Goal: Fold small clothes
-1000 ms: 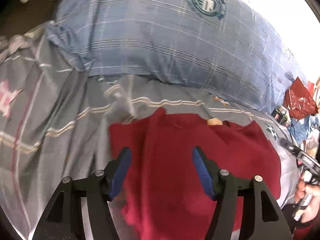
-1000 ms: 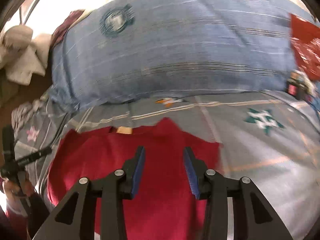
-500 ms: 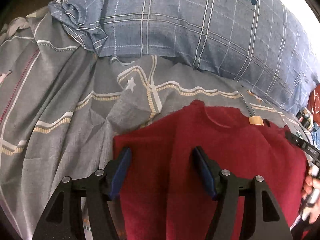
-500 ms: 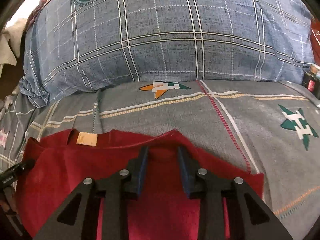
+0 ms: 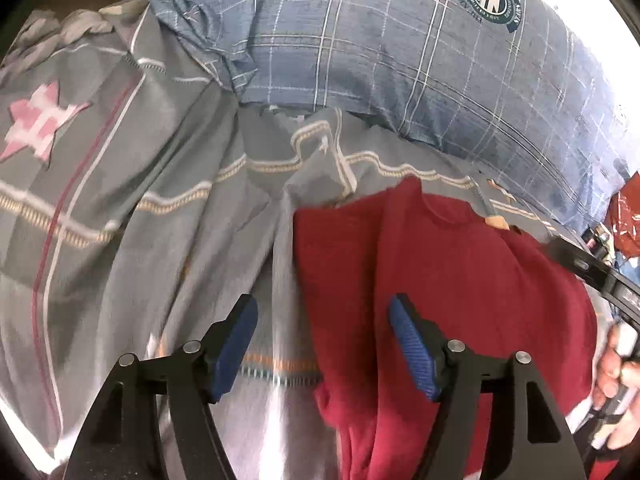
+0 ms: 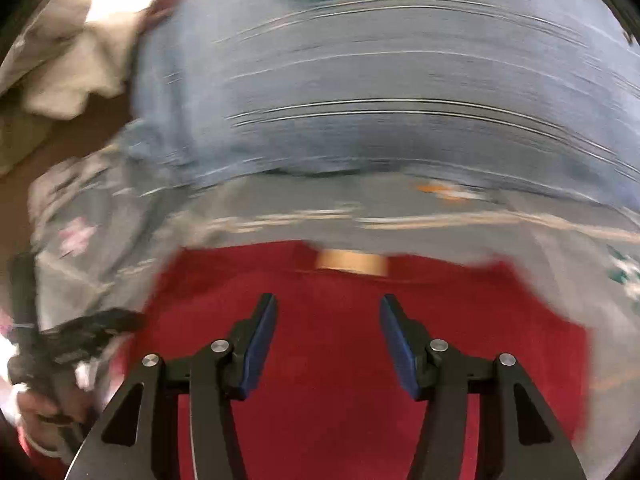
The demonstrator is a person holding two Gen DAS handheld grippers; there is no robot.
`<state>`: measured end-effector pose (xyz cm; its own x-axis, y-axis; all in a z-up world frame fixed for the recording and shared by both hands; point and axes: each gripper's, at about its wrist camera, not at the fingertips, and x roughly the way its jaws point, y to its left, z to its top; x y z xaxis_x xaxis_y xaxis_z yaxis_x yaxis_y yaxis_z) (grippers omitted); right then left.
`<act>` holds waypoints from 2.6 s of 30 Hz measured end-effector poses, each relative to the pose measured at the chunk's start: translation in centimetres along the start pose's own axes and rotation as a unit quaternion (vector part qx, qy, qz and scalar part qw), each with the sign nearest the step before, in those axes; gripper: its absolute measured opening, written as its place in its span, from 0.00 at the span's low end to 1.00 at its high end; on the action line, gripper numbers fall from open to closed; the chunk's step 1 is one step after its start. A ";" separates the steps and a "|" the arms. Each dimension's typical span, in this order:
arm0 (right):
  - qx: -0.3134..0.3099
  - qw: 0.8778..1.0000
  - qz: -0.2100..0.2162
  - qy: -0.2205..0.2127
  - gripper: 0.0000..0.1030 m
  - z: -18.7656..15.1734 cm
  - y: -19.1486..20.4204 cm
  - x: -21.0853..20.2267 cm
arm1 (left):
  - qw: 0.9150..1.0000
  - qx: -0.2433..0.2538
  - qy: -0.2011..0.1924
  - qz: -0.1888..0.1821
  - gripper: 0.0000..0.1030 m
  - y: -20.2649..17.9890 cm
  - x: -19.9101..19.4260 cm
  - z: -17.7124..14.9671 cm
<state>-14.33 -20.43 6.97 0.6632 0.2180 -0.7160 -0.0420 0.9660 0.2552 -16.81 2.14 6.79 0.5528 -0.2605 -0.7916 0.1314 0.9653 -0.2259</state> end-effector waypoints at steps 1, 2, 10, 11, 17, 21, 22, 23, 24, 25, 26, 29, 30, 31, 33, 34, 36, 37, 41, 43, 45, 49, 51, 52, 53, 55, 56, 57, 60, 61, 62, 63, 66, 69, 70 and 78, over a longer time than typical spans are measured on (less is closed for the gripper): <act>-0.015 1.000 0.019 0.012 0.48 0.2 1.7 1.2 | 1.000 0.000 0.000 -0.003 0.66 0.1 -0.3 -0.4; -0.028 0.999 0.031 0.020 0.48 0.4 3.3 2.5 | 1.000 -0.001 0.000 -0.004 0.66 0.1 -0.4 -0.6; -0.063 0.991 0.049 0.104 0.42 2.2 9.9 13.2 | 1.000 -0.004 0.004 -0.014 0.70 1.1 0.2 -1.3; -0.064 0.991 0.042 0.108 0.42 2.2 10.0 13.9 | 1.000 -0.001 0.005 -0.013 0.72 1.1 0.3 -1.4; -0.058 0.992 0.054 0.101 0.53 2.1 10.1 11.2 | 1.000 0.003 0.012 -0.013 0.73 0.9 1.0 -1.3; -0.073 0.991 0.048 0.096 0.58 1.1 10.7 9.5 | 1.000 0.004 0.008 -0.016 0.72 1.0 0.7 -1.4; -0.078 0.991 0.043 0.096 0.58 1.2 10.9 9.2 | 1.000 0.003 0.007 -0.016 0.72 1.1 0.6 -1.4; -0.084 0.991 0.037 0.097 0.58 0.9 11.1 8.9 | 1.000 0.002 0.006 -0.017 0.72 1.1 0.6 -1.4; -0.088 0.991 0.036 0.098 0.58 0.6 11.3 8.8 | 1.000 0.001 0.006 -0.017 0.72 1.1 0.6 -1.4; -0.091 0.990 0.037 0.101 0.58 0.6 11.5 8.9 | 1.000 0.001 0.005 -0.017 0.72 1.1 0.6 -1.4; -0.091 0.990 0.039 0.103 0.58 0.4 11.6 8.8 | 1.000 0.002 0.005 -0.017 0.72 1.1 0.6 -1.4; -0.088 0.989 0.040 0.111 0.61 0.0 11.8 9.0 | 1.000 0.004 0.005 -0.015 0.72 1.1 0.6 -1.4; -0.087 0.989 0.040 0.113 0.63 -0.1 11.9 9.2 | 1.000 0.003 0.005 -0.015 0.72 1.0 0.5 -1.5; -0.085 0.989 0.040 0.116 0.66 -0.2 12.0 9.4 | 1.000 0.003 0.005 -0.015 0.72 1.0 0.5 -1.5; -0.079 0.988 0.041 0.123 0.67 -0.4 12.1 9.9 | 1.000 0.003 0.006 -0.017 0.72 1.0 0.4 -1.5; -0.078 0.988 0.042 0.128 0.68 -0.5 12.3 10.1 | 1.000 0.003 0.006 -0.019 0.72 1.1 0.3 -1.4; -0.085 0.987 0.036 0.133 0.71 -0.8 13.0 10.6 | 1.000 -0.002 0.007 -0.028 0.72 1.6 0.0 -1.5; -0.094 0.986 0.029 0.134 0.74 -1.1 13.5 10.8 | 0.999 -0.006 0.007 -0.031 0.72 1.9 -0.2 -1.5; -0.130 0.983 -0.008 0.132 0.81 -2.0 15.1 12.1 | 0.999 -0.026 0.009 -0.047 0.70 2.8 -0.3 -1.3; -0.153 0.980 -0.027 0.121 0.84 -2.5 15.7 12.7 | 0.999 -0.018 0.007 -0.031 0.70 2.7 -0.2 -1.3; -0.166 0.980 -0.031 0.107 0.81 -2.6 15.8 12.8 | 0.999 -0.016 0.010 -0.037 0.70 2.6 -0.1 -1.3; -0.157 0.983 -0.018 0.090 0.34 -1.9 14.3 12.1 | 0.998 -0.022 0.000 -0.063 0.72 2.7 -0.6 -1.2; -0.135 0.986 0.017 0.100 0.26 -1.4 13.4 11.4 | 0.998 -0.021 0.002 -0.056 0.72 2.9 -0.4 -1.3; -0.125 0.987 0.024 0.101 0.26 -1.2 13.0 11.2 | 0.998 -0.020 0.004 -0.052 0.72 2.8 -0.2 -1.3; -0.119 0.987 0.030 0.101 0.25 -1.2 12.7 11.1 | 0.999 -0.018 0.004 -0.051 0.72 2.7 -0.2 -1.4; -0.120 0.987 0.030 0.099 0.25 -1.4 12.8 11.1 | 0.999 -0.013 0.003 -0.048 0.72 2.5 -0.1 -1.5; -0.122 0.987 0.028 0.097 0.25 -1.5 12.9 11.0 | 0.999 -0.011 0.004 -0.047 0.72 2.3 -0.1 -1.5; -0.122 0.987 0.026 0.096 0.25 -1.5 13.0 11.0 | 0.999 -0.008 0.004 -0.049 0.72 2.2 -0.1 -1.5; -0.099 0.989 0.043 0.098 0.22 -1.1 12.7 10.7 | 0.998 -0.008 0.005 -0.064 0.72 2.0 -0.4 -1.5; -0.090 0.990 0.052 0.097 0.20 -0.9 12.4 10.4 | 0.997 -0.008 0.004 -0.077 0.72 1.9 -0.5 -1.5; -0.078 0.990 0.062 0.095 0.18 -0.7 12.1 10.2 | 0.996 -0.008 0.003 -0.091 0.72 1.9 -0.7 -1.4; -0.065 0.991 0.073 0.092 0.17 -0.5 11.7 9.8 | 0.995 -0.008 0.000 -0.104 0.72 1.9 -0.8 -1.3; -0.029 0.992 0.103 0.071 0.14 0.0 10.3 8.3 | 0.991 -0.002 -0.014 -0.132 0.72 1.6 -1.3 -1.2; -0.013 0.992 0.116 0.050 0.13 0.2 9.5 6.8 | 0.989 0.002 -0.017 -0.150 0.72 1.6 -1.3 -1.4; -0.008 0.992 0.120 0.045 0.13 0.2 9.2 6.4 | 0.987 0.006 -0.017 -0.162 0.72 1.5 -1.4 -1.4; 0.026 0.990 0.133 0.038 0.13 0.7 7.2 5.8 | 0.973 0.046 -0.046 -0.221 0.77 1.4 -2.9 -1.7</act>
<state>-10.30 -12.32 5.08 0.5756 0.4761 -0.6649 -0.1685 0.8646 0.4733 -19.62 4.18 7.79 0.4955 -0.6520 -0.5739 0.4441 0.7580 -0.4776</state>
